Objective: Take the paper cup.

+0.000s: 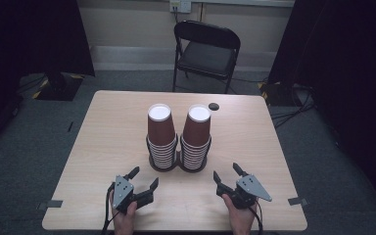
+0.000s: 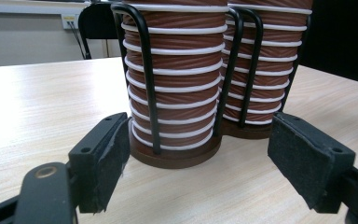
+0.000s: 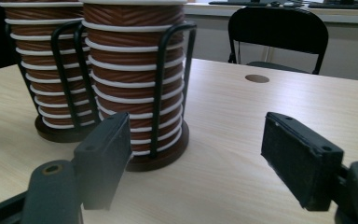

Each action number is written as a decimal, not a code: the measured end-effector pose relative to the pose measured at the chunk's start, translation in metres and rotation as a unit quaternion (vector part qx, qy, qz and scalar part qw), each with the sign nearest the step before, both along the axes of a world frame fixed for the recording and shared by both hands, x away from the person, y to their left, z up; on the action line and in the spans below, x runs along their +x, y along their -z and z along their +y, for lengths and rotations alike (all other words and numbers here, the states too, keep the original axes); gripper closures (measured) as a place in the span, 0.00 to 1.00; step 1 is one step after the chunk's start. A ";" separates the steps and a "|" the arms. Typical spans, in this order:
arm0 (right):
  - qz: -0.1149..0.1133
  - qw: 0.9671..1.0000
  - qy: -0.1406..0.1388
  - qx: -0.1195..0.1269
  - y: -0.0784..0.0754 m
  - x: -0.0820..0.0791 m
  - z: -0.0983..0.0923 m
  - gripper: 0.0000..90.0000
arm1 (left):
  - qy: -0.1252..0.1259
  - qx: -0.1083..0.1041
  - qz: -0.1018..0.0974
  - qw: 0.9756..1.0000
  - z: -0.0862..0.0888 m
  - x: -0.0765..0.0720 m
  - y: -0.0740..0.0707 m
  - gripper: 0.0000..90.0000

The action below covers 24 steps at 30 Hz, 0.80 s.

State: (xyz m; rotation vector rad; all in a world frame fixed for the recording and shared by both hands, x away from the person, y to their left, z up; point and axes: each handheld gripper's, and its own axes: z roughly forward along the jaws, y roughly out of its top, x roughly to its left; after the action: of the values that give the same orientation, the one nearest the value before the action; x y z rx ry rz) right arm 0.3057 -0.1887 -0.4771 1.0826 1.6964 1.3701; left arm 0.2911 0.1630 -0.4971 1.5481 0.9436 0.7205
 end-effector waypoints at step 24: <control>-0.027 0.998 -0.049 0.028 -0.039 0.018 0.013 0.30 | -0.001 0.004 0.000 1.000 0.001 0.000 0.000 0.22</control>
State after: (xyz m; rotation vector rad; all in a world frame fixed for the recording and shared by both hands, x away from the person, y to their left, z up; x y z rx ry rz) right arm 0.3234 -0.1755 -0.4379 0.9961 1.7010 1.5019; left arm 0.2913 0.1636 -0.4970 1.5545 0.9436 0.7275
